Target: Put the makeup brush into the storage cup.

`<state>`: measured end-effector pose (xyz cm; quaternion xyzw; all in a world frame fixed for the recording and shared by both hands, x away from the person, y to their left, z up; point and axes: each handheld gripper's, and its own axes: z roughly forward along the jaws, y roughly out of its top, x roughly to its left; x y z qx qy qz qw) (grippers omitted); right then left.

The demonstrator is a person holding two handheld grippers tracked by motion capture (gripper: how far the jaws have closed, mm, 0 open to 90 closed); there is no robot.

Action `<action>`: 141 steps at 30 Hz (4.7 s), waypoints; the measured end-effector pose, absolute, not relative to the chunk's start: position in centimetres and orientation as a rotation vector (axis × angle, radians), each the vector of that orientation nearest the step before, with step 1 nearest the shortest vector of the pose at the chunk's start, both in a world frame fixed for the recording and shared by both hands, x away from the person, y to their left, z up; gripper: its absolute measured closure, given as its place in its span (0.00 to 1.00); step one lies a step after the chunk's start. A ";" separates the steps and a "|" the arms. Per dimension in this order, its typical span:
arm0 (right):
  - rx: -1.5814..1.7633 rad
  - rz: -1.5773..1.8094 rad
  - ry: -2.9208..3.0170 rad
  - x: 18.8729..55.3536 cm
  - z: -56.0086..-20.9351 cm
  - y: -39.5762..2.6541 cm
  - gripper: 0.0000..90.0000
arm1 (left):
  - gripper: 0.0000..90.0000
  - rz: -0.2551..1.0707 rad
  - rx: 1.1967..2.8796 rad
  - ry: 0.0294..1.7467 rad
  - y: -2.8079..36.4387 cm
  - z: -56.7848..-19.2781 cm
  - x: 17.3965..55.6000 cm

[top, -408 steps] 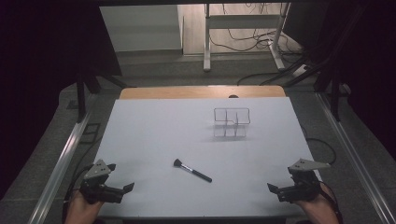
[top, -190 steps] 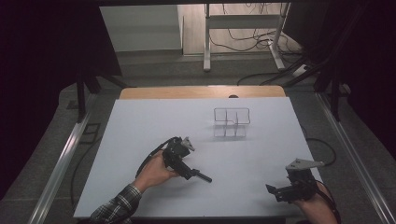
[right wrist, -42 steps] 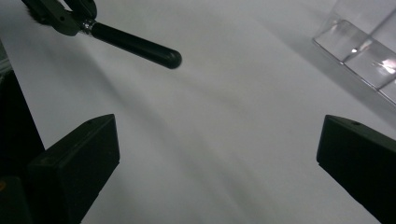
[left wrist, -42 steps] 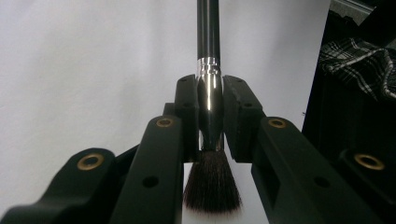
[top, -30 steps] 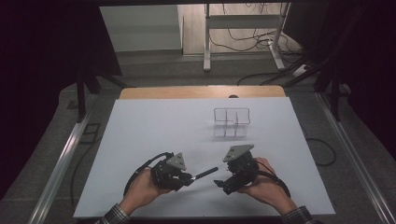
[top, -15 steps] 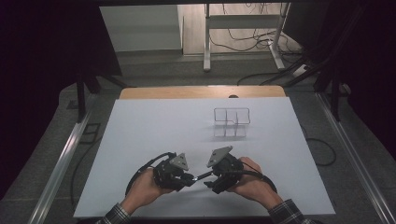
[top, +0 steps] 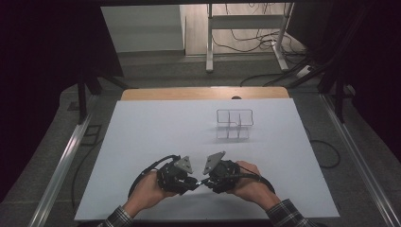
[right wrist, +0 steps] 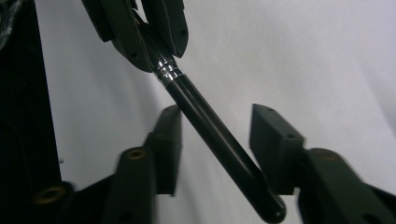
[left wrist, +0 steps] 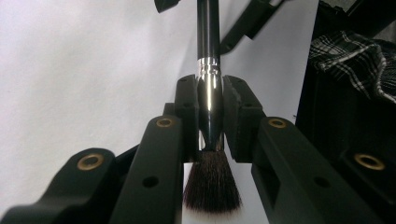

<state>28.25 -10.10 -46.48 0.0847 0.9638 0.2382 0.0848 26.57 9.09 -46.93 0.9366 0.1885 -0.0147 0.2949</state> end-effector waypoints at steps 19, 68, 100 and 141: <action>0.288 0.709 2.952 28.4 -46.4 -11.2 0.87 | 0.14 0.155 2.324 0.658 10.7 -46.6 26.8; 0.702 0.979 2.626 27.8 -45.2 -13.8 0.87 | 0.01 -0.062 2.056 0.891 13.2 -46.4 28.0; 0.620 1.090 2.634 26.1 -45.4 -12.1 0.87 | 0.36 -0.229 1.973 0.818 11.6 -46.2 29.6; 0.530 0.906 2.734 26.5 -46.5 -9.3 0.87 | 0.84 -0.117 2.118 0.755 10.3 -44.7 28.2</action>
